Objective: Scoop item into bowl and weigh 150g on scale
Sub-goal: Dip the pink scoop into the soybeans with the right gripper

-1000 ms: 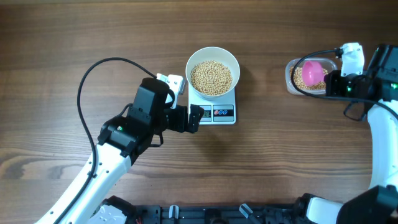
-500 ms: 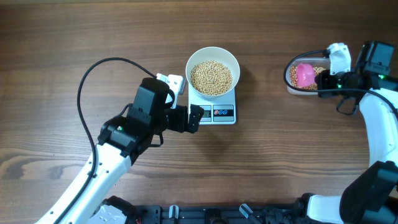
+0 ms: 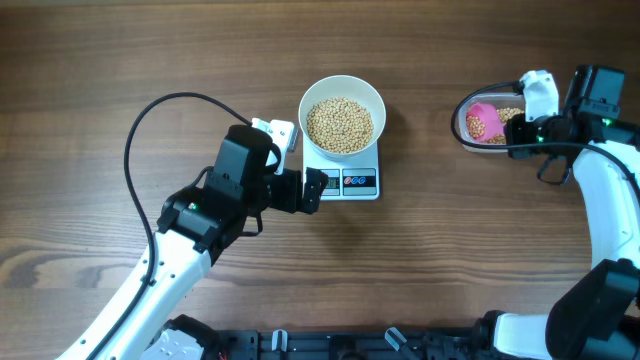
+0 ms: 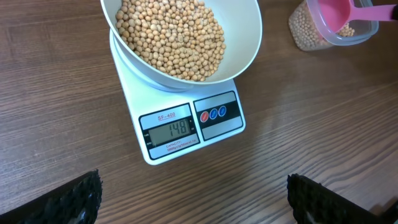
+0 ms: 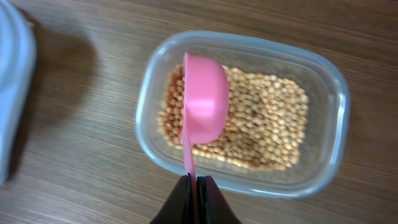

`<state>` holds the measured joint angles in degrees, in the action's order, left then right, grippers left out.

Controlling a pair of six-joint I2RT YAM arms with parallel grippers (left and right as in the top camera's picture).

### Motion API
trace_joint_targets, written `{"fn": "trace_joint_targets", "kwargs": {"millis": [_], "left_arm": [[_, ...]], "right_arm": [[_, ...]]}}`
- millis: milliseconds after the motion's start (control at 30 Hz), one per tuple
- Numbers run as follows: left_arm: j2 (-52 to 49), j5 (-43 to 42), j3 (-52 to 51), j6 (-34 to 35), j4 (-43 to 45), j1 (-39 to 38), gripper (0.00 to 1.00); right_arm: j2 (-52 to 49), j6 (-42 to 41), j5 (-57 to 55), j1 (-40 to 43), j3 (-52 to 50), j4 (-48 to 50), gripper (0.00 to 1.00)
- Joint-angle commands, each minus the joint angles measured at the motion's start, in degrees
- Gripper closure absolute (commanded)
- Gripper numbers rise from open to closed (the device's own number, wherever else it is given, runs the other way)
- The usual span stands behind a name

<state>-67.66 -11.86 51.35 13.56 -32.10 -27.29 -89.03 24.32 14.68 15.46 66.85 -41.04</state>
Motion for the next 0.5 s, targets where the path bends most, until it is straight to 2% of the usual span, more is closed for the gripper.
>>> {"fn": "trace_joint_targets", "kwargs": {"millis": [0, 300, 467], "left_arm": [[0.48, 0.57, -0.02, -1.16, 0.17, -0.31, 0.0], [0.48, 0.57, -0.02, -1.16, 0.15, -0.31, 0.0], [0.48, 0.59, -0.02, -1.16, 0.17, -0.31, 0.0]], "right_arm": [[1.01, 0.83, -3.74, 0.04, 0.31, 1.14, 0.96], [3.45, 1.22, -3.69, 0.04, 0.31, 1.18, 0.96], [3.56, 4.09, -3.69, 0.02, 0.31, 1.03, 0.96]]}}
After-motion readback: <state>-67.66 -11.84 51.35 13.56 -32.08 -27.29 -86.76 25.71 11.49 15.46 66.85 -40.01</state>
